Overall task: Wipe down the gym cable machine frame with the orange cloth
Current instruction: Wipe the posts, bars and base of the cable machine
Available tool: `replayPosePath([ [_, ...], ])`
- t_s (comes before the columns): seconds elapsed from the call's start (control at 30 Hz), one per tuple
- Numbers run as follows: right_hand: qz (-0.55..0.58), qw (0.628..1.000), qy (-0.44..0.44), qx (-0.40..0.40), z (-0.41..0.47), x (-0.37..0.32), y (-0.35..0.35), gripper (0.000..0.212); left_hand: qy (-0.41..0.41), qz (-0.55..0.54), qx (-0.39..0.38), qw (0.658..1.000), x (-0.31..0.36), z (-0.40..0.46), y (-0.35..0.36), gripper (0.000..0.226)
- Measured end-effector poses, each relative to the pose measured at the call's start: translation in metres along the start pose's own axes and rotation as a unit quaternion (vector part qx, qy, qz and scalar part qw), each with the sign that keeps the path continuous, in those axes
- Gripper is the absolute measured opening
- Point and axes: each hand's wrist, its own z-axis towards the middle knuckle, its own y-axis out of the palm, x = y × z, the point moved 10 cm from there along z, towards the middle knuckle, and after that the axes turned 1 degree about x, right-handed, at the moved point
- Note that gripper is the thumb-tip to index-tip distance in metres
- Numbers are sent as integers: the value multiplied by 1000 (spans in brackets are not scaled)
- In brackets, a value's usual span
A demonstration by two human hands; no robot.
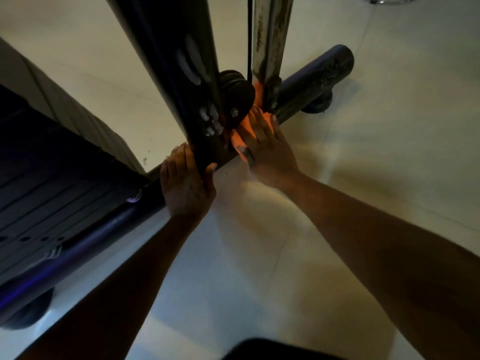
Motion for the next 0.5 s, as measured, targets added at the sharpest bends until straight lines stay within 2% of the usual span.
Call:
replayPosePath([
  [0.1,108,988,113,12,-8,-26,6,60,3,21,-11,1000,-2,-1,2,64],
  [0.17,105,991,77,-14,-10,-20,12,59,8,41,-21,999,-1,-2,3,64],
  [0.27,46,995,-67,-55,-1,2,14,63,8,55,-34,998,-2,-4,3,66],
  [0.3,55,994,-72,-60,0,6,14,66,11,58,-45,997,-3,-4,5,67],
  [0.4,150,986,34,-57,-11,-9,-1,72,-7,49,-104,993,0,-4,12,69],
  [0.5,181,974,50,-124,-25,-20,-13,67,-58,27,-180,982,17,-12,8,76],
])
